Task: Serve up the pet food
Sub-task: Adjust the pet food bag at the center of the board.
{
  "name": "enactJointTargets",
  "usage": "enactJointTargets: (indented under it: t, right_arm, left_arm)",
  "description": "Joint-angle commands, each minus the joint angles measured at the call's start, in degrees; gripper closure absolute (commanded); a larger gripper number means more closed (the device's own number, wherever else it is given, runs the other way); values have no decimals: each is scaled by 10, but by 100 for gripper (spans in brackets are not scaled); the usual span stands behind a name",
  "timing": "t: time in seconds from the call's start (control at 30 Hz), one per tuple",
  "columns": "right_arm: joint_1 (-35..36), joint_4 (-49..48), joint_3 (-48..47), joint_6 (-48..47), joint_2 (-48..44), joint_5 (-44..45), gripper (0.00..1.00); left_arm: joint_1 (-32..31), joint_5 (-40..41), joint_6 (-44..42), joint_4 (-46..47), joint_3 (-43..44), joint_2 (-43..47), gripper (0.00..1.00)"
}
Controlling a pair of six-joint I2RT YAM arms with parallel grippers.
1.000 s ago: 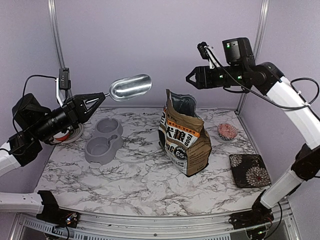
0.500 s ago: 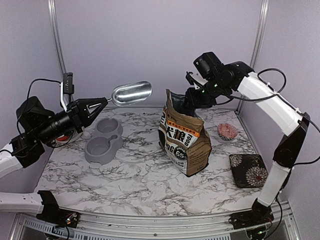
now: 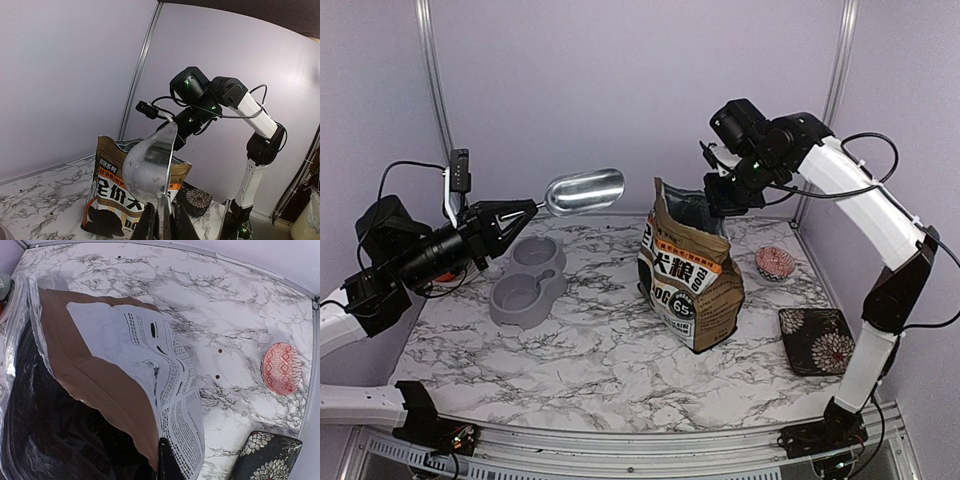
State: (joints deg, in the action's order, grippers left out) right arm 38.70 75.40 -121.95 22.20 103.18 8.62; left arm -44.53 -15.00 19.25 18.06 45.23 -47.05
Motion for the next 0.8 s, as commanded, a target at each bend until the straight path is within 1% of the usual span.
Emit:
enactJointTargets:
  t: [0.0,0.07,0.1,0.17,0.2,0.23,0.4,0.57,0.77]
  right_arm:
    - [-5,31,-33,-13,-17,38,100]
    - [-6,30,-34,-18,-18,45,100]
    - [-6,28,-34,-22,-17,45,96]
    - [-6,24,-34,-28,-12,42,77]
    - [-6,20,-34,-32,-8,41,71]
    - [-6,15,-33,-36,-5,41,69]
    - [-10,-19,-27,-57,12,31,68]
    - [-14,-32,-23,-67,32,15,76]
    - [-15,-33,-3,-70,37,17,79]
  left_arm:
    - [-1,-1,-11,11,-1,0,100]
    - [-1,-2,-11,11,-2,-1,100]
    - [-1,-2,-10,11,-2,-2,100]
    - [-1,-4,-8,11,-2,-3,100]
    - [-1,-5,-7,11,-1,-3,100]
    - [-1,-5,-7,11,-1,-4,100]
    - [-1,-7,-1,11,-4,3,100]
    - [-1,-1,2,8,-10,14,100]
    - [-1,1,3,4,-14,18,100]
